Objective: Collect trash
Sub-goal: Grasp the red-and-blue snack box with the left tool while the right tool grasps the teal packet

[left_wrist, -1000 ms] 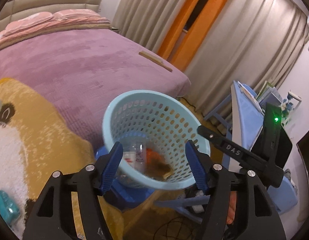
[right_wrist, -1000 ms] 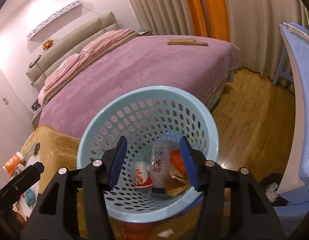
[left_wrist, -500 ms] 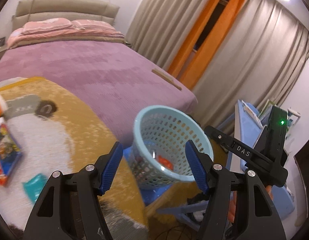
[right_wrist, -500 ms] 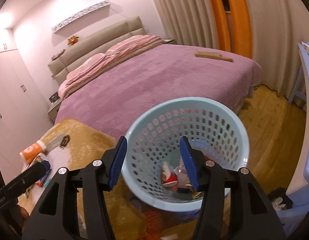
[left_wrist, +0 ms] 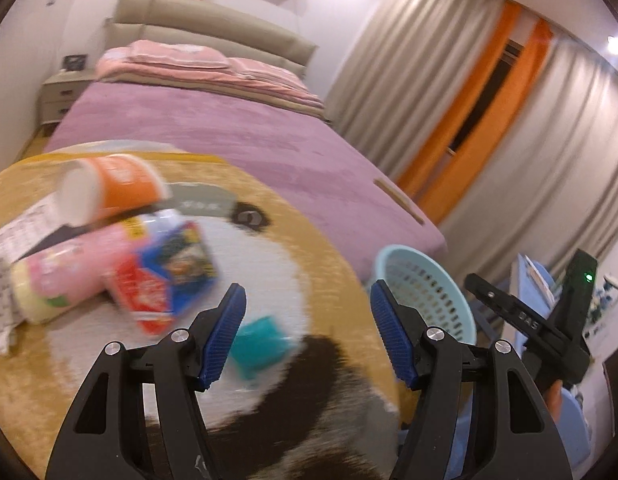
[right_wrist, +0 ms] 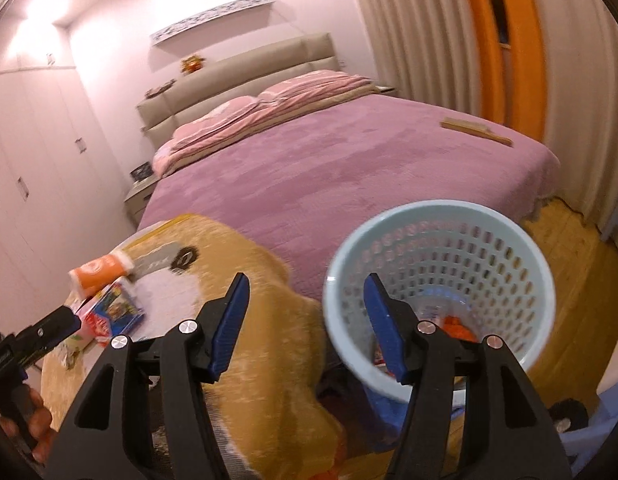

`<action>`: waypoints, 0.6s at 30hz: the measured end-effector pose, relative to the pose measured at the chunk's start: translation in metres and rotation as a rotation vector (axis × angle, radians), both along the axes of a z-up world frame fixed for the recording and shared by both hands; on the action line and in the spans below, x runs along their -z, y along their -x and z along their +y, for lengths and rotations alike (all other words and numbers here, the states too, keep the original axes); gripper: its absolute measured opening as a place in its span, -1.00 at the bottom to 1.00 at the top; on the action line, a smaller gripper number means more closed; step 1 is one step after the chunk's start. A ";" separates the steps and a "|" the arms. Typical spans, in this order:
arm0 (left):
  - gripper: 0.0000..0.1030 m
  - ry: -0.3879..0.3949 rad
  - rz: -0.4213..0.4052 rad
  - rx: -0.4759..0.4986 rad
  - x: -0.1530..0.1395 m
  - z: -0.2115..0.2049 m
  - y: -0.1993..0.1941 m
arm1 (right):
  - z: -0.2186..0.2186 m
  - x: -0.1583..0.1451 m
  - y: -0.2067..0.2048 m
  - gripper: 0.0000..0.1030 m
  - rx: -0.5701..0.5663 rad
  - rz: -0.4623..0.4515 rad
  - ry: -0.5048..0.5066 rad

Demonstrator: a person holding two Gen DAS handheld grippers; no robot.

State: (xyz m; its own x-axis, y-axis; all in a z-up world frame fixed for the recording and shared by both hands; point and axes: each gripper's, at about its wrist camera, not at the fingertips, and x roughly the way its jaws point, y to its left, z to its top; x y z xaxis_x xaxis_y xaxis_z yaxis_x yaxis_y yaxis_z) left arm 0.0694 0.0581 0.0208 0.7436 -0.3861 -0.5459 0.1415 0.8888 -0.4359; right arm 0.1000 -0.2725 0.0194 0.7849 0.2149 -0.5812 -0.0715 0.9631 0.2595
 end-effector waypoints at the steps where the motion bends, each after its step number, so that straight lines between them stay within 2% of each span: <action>1: 0.23 -0.006 0.010 -0.021 0.002 0.008 0.001 | 0.008 0.000 0.000 0.09 -0.023 -0.002 0.002; 6: 0.23 -0.030 0.064 -0.089 0.015 0.032 0.002 | 0.052 0.006 0.003 0.09 -0.145 0.007 0.025; 13: 0.23 -0.046 0.141 -0.154 0.034 0.054 -0.003 | 0.128 0.031 0.007 0.09 -0.358 0.069 0.072; 16: 0.23 -0.027 0.168 -0.165 0.042 0.066 -0.011 | 0.153 0.043 0.005 0.22 -0.427 0.102 0.094; 18: 0.23 -0.032 0.182 -0.166 0.045 0.068 -0.017 | 0.165 0.050 0.003 0.23 -0.452 0.119 0.105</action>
